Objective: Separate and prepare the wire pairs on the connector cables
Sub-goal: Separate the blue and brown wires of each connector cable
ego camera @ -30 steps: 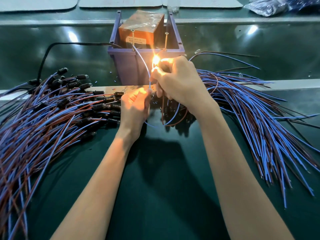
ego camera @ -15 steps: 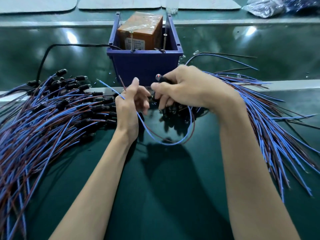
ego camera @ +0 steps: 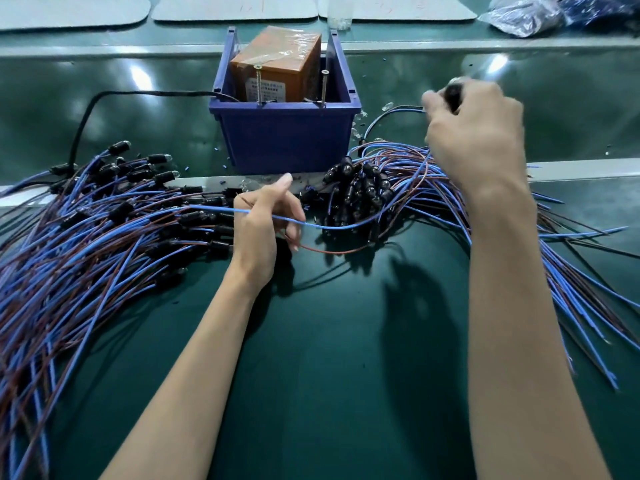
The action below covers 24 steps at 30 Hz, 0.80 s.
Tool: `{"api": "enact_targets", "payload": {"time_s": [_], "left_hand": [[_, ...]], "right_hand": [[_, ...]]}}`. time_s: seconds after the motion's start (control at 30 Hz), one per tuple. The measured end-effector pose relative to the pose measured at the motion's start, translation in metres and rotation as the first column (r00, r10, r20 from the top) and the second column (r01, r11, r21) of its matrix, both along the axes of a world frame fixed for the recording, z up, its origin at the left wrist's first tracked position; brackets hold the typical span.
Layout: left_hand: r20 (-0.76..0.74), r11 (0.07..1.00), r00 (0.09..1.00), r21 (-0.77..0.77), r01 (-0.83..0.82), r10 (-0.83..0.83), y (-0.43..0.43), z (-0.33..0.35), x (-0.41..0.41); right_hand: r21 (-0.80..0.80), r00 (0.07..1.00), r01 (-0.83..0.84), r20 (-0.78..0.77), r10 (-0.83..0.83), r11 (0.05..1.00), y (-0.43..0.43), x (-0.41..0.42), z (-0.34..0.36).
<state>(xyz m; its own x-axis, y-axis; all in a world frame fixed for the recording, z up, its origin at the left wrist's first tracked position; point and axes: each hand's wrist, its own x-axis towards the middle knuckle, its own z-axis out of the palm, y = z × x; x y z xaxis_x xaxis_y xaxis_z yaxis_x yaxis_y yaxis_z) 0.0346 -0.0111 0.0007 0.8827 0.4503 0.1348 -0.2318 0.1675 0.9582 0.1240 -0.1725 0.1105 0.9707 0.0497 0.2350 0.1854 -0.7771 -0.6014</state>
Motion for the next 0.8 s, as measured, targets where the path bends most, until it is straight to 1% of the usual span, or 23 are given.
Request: {"api": "enact_targets", "payload": {"time_s": [0.1,0.2,0.3,0.37,0.4,0.43,0.47,0.53,0.57,0.63,0.67,0.7,0.73,0.8], "left_hand": [[0.006,0.990,0.990,0.017,0.140,-0.140,-0.001,0.001,-0.003],[0.016,0.981,0.981,-0.020,0.192,-0.191,0.001,0.000,-0.004],[-0.005,0.988,0.988,0.007,0.154,-0.154,0.000,0.000,-0.002],[-0.047,0.992,0.997,0.102,0.073,-0.068,-0.002,0.000,0.000],[-0.065,0.984,0.997,0.175,0.040,-0.029,-0.003,-0.001,0.001],[-0.074,0.970,0.997,0.244,0.021,-0.003,-0.004,-0.002,0.002],[-0.080,0.954,0.997,0.301,0.010,0.015,-0.005,-0.003,0.003],[-0.096,0.928,0.995,0.373,0.006,0.032,-0.005,-0.005,0.003],[-0.099,0.920,0.994,0.392,0.007,0.034,-0.005,-0.005,0.004],[-0.107,0.912,0.994,0.411,0.011,0.036,-0.006,-0.004,0.004],[-0.114,0.907,0.993,0.422,0.013,0.039,-0.006,-0.003,0.003],[-0.116,0.904,0.993,0.428,0.015,0.038,-0.006,-0.003,0.003],[-0.117,0.900,0.992,0.436,0.018,0.036,-0.007,-0.002,0.004],[-0.119,0.891,0.992,0.454,0.019,0.039,-0.007,0.000,0.002]], "right_hand": [[0.070,0.984,0.064,0.164,-0.074,0.996,0.000,0.003,0.000],[0.144,0.943,0.045,0.320,-0.089,0.989,0.003,0.000,0.000],[0.207,0.870,0.013,0.480,-0.113,0.978,0.008,-0.005,0.003],[0.187,0.829,0.006,0.548,-0.110,0.982,0.010,-0.006,0.003],[0.154,0.828,-0.007,0.555,-0.081,0.988,0.010,-0.006,0.003],[0.108,0.846,-0.037,0.533,-0.027,0.993,0.010,-0.005,0.002],[0.056,0.879,-0.086,0.473,0.049,0.995,0.011,-0.004,0.001],[-0.050,0.928,-0.239,0.280,0.244,0.970,0.013,-0.002,-0.003],[-0.112,0.925,-0.327,0.165,0.342,0.938,0.015,-0.002,-0.006],[-0.247,0.868,-0.492,-0.063,0.492,0.835,0.020,-0.008,-0.012],[-0.293,0.830,-0.557,-0.154,0.537,0.777,0.023,-0.011,-0.015],[-0.312,0.801,-0.598,-0.219,0.557,0.738,0.024,-0.013,-0.017],[-0.306,0.790,-0.613,-0.256,0.558,0.728,0.025,-0.014,-0.018],[-0.278,0.798,-0.601,-0.267,0.541,0.749,0.025,-0.014,-0.019]]}}
